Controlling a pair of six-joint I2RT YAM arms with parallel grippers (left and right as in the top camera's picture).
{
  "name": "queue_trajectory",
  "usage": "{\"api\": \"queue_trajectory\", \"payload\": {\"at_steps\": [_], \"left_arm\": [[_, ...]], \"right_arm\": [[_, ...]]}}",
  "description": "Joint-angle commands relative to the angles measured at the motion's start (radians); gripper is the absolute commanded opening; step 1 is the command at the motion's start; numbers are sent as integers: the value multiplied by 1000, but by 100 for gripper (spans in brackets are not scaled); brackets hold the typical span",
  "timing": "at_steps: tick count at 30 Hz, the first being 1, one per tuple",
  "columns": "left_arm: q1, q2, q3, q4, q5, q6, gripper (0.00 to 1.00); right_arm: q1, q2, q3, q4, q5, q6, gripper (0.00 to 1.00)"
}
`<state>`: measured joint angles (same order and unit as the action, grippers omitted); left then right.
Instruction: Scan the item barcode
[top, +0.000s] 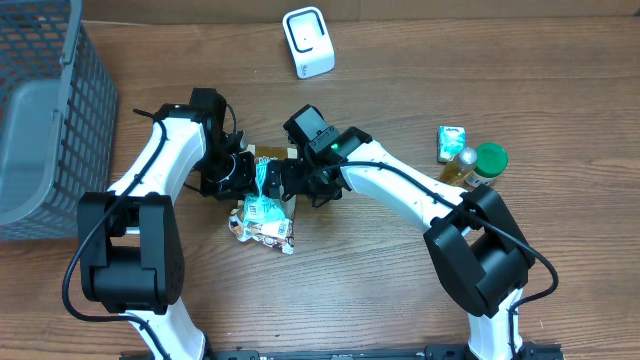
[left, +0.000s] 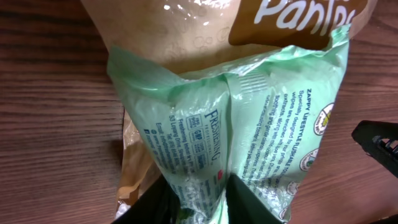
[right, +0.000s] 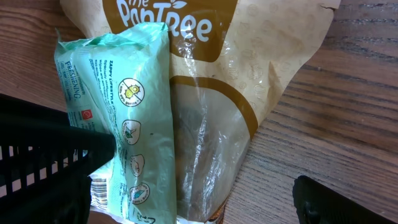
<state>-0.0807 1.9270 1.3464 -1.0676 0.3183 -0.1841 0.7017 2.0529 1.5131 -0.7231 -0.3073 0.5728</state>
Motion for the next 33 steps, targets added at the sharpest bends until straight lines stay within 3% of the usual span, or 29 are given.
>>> {"api": "queue_trajectory", "payload": {"at_steps": [1,3,7,11,15,21,28,33], "left_arm": [[2,-1,-17,4,-14,-22,20],[2,-1,-17,3,-14,-22,4],[5,-1,-9,-33,34,-11,4],[31,-1,85,-177,227,151,4],[55,-1,191,-271,405,271,4],[48,-1,210,-257,445,271,4],[26,-1,210,-267,441,330,4],[26,-1,210,-254,340,311,4]], "right_arm": [[2,-8,-9,5,3,3,100],[2,-8,-9,5,3,3,100],[-12,-11,2,8,-47,-2,100],[-79,-21,29,8,-349,-111,87],[-143,-21,29,-49,-432,-128,82],[-183,-21,29,-79,-605,-248,79],[-201,-21,29,73,-603,-216,74],[-212,-21,29,20,-488,-214,74]]}}
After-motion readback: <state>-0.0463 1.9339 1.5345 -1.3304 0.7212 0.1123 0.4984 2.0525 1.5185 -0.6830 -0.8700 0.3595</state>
